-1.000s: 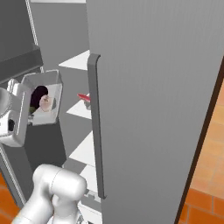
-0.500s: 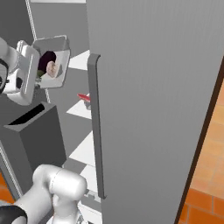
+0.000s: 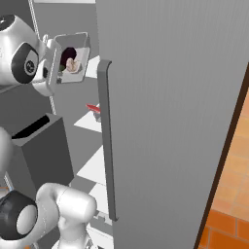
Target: Take the meat container that has the steak and place it on the second highest rack of the freezer. Then take the vegetable container that has the garlic and eggplant and place it on the highest rack of the freezer.
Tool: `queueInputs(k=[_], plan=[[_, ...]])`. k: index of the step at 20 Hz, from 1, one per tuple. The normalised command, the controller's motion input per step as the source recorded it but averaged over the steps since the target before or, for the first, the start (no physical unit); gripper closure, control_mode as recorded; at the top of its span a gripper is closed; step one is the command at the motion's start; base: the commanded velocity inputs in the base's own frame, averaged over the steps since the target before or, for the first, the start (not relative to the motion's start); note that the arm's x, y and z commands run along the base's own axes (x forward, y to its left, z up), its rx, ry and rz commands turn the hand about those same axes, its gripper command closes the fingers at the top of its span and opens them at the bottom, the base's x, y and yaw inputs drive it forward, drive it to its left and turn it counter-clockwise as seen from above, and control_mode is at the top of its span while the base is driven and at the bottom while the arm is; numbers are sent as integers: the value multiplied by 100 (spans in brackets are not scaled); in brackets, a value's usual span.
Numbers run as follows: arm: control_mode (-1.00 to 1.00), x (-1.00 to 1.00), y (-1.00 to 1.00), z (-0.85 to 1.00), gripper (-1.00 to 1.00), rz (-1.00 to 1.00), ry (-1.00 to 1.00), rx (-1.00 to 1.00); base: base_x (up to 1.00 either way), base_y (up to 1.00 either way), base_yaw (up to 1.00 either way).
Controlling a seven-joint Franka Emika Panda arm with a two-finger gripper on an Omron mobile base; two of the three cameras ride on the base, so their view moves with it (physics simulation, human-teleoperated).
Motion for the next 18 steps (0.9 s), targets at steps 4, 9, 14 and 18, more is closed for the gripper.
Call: queueInputs(k=[4, 9, 14, 18], plan=[[-100, 100, -10, 0, 100, 0, 13, 0, 0, 0, 0], [-100, 100, -5, 0, 100, 0, 9, 0, 0, 0, 0], [-100, 100, 0, -24, 100, 0, 6, -2, 0, 0, 0], [-100, 100, 0, -19, 100, 0, 0, -3, 0, 0, 0]])
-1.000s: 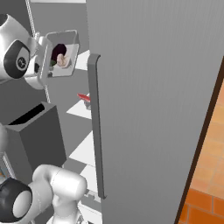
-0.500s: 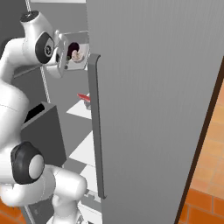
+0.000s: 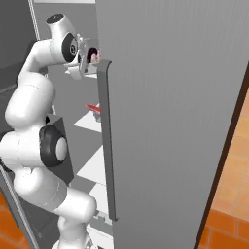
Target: Take the meat container that has the steak and place it on the second highest rack of the freezer. Then take the vegetable container that has the garlic and eggplant and place it on the highest rack of the freezer.
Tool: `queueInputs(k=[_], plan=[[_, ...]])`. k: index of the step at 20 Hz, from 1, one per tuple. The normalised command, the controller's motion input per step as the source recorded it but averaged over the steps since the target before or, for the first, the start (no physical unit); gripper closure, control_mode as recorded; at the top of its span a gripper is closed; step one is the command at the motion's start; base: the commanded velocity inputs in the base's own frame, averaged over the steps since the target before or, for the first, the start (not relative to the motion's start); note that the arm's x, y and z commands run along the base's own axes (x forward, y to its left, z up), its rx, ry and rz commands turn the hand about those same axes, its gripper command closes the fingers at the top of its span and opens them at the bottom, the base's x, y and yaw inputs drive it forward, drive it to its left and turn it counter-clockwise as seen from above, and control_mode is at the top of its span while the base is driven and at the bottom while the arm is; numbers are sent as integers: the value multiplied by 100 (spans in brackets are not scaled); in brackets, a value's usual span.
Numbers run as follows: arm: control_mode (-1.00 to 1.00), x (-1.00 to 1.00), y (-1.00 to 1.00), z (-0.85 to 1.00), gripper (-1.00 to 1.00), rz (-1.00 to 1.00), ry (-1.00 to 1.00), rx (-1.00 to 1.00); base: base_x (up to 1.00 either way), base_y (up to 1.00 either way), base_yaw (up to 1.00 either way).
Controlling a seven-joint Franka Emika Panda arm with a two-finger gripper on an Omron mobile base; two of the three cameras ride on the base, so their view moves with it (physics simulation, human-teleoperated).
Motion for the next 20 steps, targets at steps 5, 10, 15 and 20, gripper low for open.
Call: queueInputs(k=[5, 10, 15, 20], plan=[[-100, 100, -22, -17, 100, 0, 0, -1, 0, 0, 0], [-100, 66, -20, -36, -100, 0, 0, 0, 0, 0, 0], [-100, -36, 0, 0, -100, 0, -16, 0, 0, 0, 0], [-100, -97, -2, 5, -100, -1, -49, 0, 0, 0, 0]])
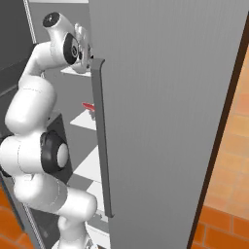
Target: Take the meat container that has the steak and place it on the second highest rack of the freezer. Then take the vegetable container that has the garlic and eggplant and place it on the highest rack of the freezer.
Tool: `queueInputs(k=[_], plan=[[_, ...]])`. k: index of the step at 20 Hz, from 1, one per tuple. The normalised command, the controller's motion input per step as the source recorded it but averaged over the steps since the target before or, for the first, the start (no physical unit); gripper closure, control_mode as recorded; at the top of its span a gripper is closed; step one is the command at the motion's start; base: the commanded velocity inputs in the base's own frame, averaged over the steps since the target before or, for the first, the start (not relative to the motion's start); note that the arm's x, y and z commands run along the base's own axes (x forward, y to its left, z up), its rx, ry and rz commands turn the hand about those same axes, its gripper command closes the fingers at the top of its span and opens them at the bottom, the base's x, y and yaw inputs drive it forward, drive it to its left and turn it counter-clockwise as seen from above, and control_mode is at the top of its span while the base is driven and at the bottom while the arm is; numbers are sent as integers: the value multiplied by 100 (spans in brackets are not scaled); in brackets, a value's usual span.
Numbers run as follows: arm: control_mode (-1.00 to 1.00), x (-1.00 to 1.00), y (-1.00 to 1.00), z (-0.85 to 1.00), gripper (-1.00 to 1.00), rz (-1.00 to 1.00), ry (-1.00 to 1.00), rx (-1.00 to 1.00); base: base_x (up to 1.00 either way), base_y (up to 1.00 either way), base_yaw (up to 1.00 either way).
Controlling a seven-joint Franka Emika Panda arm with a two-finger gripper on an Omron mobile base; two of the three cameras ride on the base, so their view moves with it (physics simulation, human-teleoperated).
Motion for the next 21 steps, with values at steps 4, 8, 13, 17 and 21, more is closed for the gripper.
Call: queueInputs(k=[4, 8, 13, 17, 21], plan=[[-100, -100, -20, -13, -100, 0, -64, 1, 0, 0, 0], [-100, -100, -38, -17, -100, 0, -48, 4, 0, 0, 0], [-100, -100, -29, 16, -100, 0, -24, 11, 0, 0, 0], [-100, -100, 0, 25, -100, 0, -2, 8, 0, 0, 0], [-100, -100, 7, 75, -100, 0, 16, 12, 0, 0, 0]])
